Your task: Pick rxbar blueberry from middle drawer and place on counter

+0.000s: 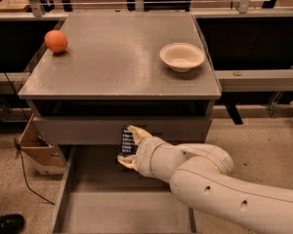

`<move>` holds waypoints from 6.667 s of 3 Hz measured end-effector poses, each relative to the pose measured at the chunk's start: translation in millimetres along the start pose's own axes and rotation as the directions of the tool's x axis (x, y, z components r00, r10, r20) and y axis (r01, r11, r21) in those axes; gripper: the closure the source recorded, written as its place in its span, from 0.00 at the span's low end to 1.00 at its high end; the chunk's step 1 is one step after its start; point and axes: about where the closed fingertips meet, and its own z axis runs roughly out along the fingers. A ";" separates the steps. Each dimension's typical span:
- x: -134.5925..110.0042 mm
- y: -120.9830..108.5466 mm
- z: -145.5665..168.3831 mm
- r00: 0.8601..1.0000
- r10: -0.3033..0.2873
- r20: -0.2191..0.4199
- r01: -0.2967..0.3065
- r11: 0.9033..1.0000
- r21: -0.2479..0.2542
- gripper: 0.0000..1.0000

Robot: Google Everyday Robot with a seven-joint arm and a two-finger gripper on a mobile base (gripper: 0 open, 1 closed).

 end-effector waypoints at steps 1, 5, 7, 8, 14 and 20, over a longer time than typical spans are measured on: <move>-50.5 -22.9 -5.3 0.996 -0.083 0.033 0.083 0.996 0.029 1.00; -150.9 -184.5 -3.3 0.940 -0.308 0.147 0.289 0.948 0.135 1.00; -126.6 -184.4 70.8 0.941 -0.270 0.203 0.267 0.963 0.044 1.00; -110.0 -178.4 96.9 0.949 -0.243 0.199 0.247 0.969 0.007 0.73; -126.2 -195.4 88.7 0.950 -0.240 0.199 0.245 0.969 -0.003 0.14; -158.0 -201.4 -70.7 0.938 -0.312 0.150 0.295 0.947 0.123 0.00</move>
Offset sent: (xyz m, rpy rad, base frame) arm 0.0292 0.0398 0.1558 -0.0427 -0.2412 0.1592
